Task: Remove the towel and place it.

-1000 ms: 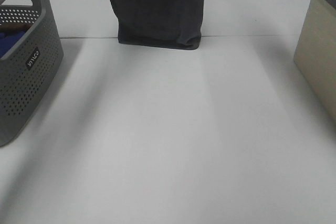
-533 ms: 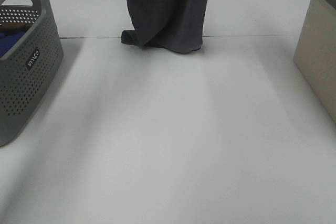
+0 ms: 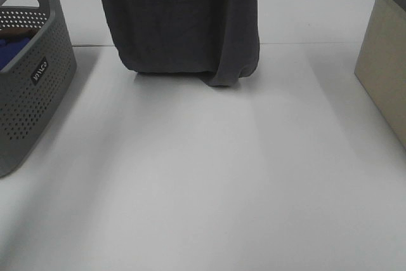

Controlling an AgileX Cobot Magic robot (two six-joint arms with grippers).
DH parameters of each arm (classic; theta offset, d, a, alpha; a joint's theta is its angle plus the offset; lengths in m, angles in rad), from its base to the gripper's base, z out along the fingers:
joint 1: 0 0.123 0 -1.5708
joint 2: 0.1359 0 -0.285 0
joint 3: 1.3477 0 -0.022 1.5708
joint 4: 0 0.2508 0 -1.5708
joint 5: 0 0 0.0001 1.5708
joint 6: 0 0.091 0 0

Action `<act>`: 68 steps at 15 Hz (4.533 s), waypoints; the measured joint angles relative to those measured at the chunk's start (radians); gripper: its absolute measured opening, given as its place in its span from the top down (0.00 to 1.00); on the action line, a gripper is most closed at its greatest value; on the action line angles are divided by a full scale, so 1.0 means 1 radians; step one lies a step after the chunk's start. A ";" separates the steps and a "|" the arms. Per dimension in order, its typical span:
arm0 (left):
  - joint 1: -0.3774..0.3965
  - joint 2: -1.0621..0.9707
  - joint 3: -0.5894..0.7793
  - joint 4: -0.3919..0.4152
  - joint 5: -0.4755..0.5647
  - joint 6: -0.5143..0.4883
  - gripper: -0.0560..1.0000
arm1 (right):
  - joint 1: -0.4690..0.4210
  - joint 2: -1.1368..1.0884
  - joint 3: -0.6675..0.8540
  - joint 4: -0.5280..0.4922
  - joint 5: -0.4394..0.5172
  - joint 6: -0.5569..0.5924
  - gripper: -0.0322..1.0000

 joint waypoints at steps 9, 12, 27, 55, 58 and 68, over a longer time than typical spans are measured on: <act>0.000 -0.394 0.716 -0.226 -0.006 -0.062 0.95 | 0.003 -0.185 0.340 -0.025 0.043 -0.003 0.96; -0.010 -0.535 0.960 -0.288 -0.019 -0.059 0.95 | 0.008 -0.329 0.553 0.001 0.042 -0.003 0.96; -0.210 -0.784 1.559 -0.452 -0.073 -0.130 0.95 | 0.017 -0.785 1.287 0.028 0.021 0.088 0.96; -0.440 -0.483 1.843 -0.561 -0.132 -0.175 0.95 | 0.006 -0.475 1.817 0.239 -0.185 -0.026 0.96; -0.440 -0.446 1.843 -0.570 -0.152 -0.169 0.95 | 0.004 -0.469 1.817 0.249 -0.198 -0.032 0.94; -0.439 -0.440 1.843 -0.806 -0.253 -0.054 0.24 | 0.002 -0.469 1.863 0.321 -0.212 -0.084 0.38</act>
